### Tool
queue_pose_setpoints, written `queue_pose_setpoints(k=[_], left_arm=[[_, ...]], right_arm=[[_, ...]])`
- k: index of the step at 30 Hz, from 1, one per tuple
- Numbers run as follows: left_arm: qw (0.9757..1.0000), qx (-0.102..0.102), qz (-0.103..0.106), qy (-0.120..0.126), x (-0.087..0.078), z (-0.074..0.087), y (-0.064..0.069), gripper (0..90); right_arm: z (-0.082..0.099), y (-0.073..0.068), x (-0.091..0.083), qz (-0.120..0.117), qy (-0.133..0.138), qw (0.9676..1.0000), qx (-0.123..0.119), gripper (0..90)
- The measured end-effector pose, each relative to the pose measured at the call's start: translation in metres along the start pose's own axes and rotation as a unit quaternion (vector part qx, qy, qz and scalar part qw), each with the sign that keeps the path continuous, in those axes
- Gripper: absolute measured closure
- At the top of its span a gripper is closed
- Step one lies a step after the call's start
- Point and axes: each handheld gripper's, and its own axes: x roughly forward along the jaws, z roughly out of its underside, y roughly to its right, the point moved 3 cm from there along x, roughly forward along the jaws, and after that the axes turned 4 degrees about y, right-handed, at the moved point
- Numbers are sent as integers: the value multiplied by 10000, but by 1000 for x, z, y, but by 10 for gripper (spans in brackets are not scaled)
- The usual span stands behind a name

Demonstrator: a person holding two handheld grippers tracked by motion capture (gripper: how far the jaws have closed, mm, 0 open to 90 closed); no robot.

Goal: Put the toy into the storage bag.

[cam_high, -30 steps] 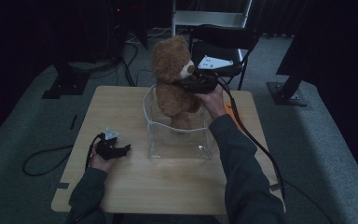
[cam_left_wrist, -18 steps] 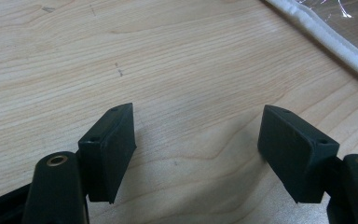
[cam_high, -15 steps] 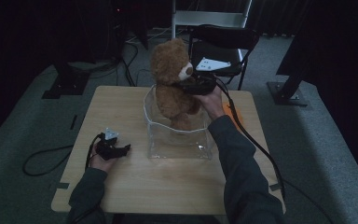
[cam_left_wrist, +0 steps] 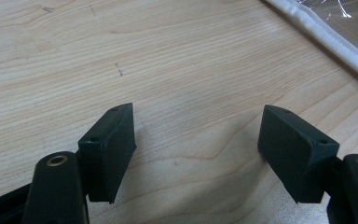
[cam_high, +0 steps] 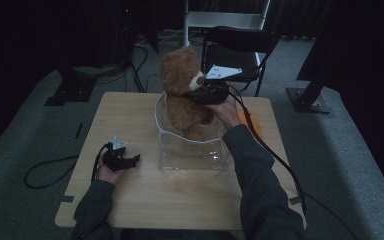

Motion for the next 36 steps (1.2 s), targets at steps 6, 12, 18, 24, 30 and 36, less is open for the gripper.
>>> queue_pose_setpoints(k=[6,12,18,24,30,36], left_arm=[[10000,-1,1,0,0,0,0,278],[10000,0,2,-2,0,0,0,278],[10000,0,-3,0,0,0,0,278],[10000,0,-3,1,0,0,0,278],[10000,2,-4,0,0,0,0,278],[10000,-2,-8,1,0,0,0,278]], right_arm=[[2,-3,3,-55,-108,9999,-74,400],[4,-6,6,-162,-226,9996,-110,400],[2,-13,10,-233,-348,9991,-108,403],[2,-22,19,-250,-637,9974,-243,405],[0,-27,24,-292,-696,9969,-239,405],[2,-33,28,-410,-676,9967,-175,405]])
